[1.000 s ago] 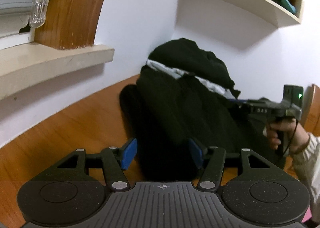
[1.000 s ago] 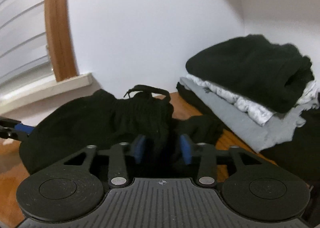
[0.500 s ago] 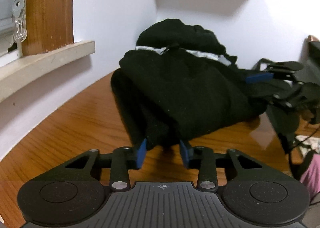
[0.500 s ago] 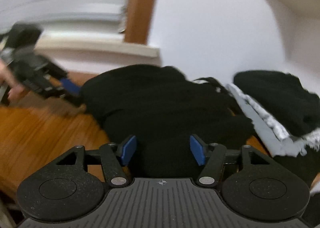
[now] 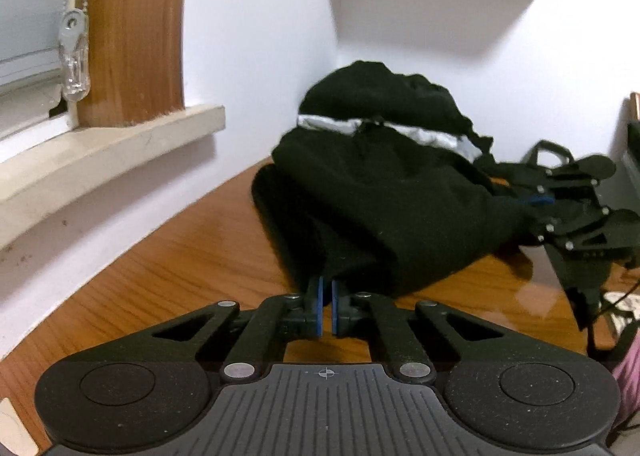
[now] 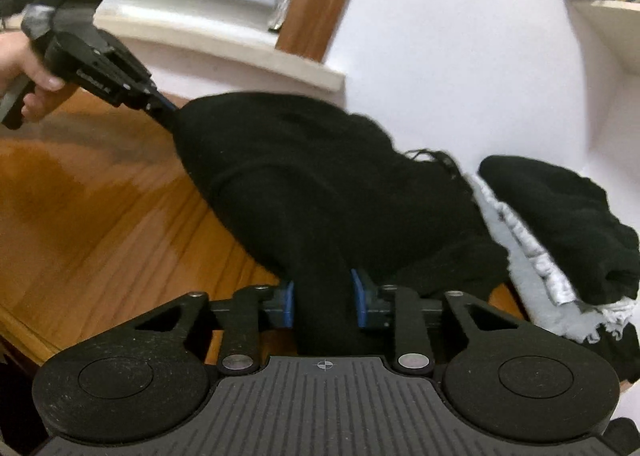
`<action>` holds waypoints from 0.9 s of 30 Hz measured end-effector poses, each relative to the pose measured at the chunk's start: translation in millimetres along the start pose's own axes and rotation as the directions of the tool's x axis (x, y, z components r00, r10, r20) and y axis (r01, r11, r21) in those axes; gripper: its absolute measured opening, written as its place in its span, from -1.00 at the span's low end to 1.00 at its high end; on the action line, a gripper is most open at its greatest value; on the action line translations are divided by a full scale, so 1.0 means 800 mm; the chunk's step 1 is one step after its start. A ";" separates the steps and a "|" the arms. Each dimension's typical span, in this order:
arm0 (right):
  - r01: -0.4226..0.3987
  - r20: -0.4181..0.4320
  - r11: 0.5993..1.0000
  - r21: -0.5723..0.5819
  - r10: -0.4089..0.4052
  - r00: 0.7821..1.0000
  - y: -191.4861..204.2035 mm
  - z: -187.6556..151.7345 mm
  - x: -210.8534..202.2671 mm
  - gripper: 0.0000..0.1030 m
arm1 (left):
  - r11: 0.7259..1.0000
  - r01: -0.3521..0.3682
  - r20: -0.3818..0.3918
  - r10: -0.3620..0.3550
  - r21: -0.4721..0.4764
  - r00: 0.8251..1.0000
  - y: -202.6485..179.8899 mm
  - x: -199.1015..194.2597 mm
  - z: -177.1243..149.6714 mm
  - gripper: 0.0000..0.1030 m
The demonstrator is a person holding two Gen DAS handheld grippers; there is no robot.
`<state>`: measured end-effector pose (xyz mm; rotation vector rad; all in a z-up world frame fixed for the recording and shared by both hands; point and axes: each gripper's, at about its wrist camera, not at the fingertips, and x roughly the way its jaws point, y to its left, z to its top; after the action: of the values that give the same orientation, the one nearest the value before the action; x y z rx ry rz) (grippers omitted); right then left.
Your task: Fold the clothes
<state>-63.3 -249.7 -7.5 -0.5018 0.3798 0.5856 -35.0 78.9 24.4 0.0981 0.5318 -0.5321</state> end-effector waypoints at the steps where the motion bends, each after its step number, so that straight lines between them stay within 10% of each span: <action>1: -0.001 -0.005 1.000 0.003 0.001 1.000 -0.002 -0.002 -0.001 -0.52 | 1.000 -0.001 0.012 0.001 -0.002 1.000 0.002 -0.005 0.002 -1.00; 3: 0.025 -0.016 0.999 0.034 -0.024 1.000 -0.008 -0.006 -0.002 -0.56 | 0.997 -0.076 0.037 0.077 -0.009 0.996 0.011 -0.016 0.006 -1.00; 8: -0.028 0.004 0.972 0.233 0.028 1.000 -0.051 -0.020 -0.004 -0.50 | 0.997 -0.004 0.041 0.008 -0.077 0.999 0.032 -0.032 0.008 -1.00; 27: 0.112 0.006 0.994 0.010 -0.112 0.994 0.025 0.016 -0.030 0.00 | 0.980 0.188 -0.029 -0.190 -0.058 0.981 -0.003 -0.004 -0.006 -1.00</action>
<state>-91.1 -238.4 7.4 -0.5082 0.3463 0.4769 -41.0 79.3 22.2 0.0038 0.5926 -0.7013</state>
